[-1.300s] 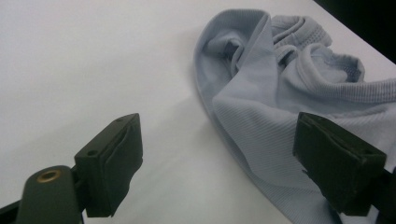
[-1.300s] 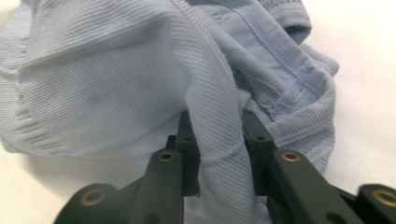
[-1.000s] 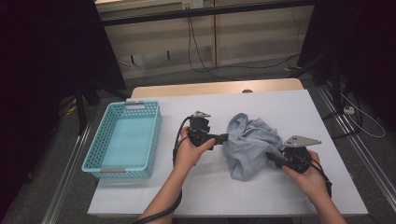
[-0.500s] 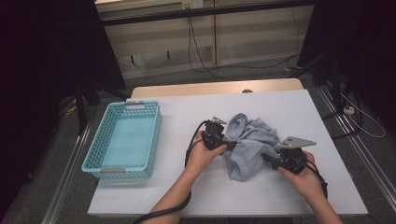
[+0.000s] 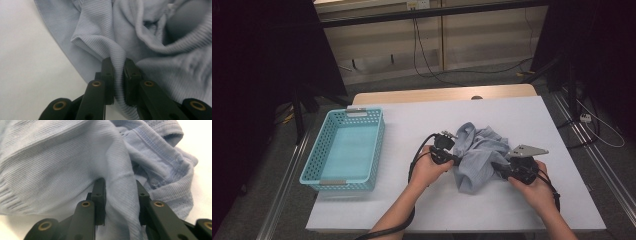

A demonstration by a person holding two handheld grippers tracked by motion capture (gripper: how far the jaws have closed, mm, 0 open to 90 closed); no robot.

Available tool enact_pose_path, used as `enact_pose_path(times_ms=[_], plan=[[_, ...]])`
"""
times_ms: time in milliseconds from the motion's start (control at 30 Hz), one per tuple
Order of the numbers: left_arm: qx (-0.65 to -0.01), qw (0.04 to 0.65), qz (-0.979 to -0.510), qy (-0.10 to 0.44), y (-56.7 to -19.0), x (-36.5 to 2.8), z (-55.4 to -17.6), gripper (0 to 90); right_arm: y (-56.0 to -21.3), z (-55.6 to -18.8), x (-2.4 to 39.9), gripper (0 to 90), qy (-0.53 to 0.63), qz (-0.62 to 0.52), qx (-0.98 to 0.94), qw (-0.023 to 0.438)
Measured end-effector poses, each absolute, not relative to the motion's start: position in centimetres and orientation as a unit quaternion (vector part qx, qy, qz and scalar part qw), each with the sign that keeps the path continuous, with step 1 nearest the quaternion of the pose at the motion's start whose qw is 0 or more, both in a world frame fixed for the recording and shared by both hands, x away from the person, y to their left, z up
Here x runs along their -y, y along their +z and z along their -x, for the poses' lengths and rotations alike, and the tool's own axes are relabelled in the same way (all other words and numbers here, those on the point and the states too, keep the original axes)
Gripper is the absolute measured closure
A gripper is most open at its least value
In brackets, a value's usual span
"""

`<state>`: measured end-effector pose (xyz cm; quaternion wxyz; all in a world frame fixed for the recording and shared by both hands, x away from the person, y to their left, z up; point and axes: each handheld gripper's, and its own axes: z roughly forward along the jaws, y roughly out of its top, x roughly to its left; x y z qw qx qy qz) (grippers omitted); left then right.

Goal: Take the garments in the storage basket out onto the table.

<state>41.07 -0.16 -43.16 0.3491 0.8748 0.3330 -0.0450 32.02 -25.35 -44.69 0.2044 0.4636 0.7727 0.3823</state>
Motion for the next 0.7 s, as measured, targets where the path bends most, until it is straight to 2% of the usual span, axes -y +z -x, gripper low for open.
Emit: enact_pose_path(times_ms=[233, 700], plan=[[-0.339, 0.362, -0.868, -0.035, -42.1, -1.9, -39.6, 81.4, -44.5, -33.2, 24.4, 71.3, 0.390, -0.457, -0.773, 0.203], [-0.339, 0.368, -0.865, -0.035, -41.2, -4.2, -37.5, 81.5, -44.5, -36.0, 19.3, 74.4, 0.413, -0.413, -0.784, 0.212]])
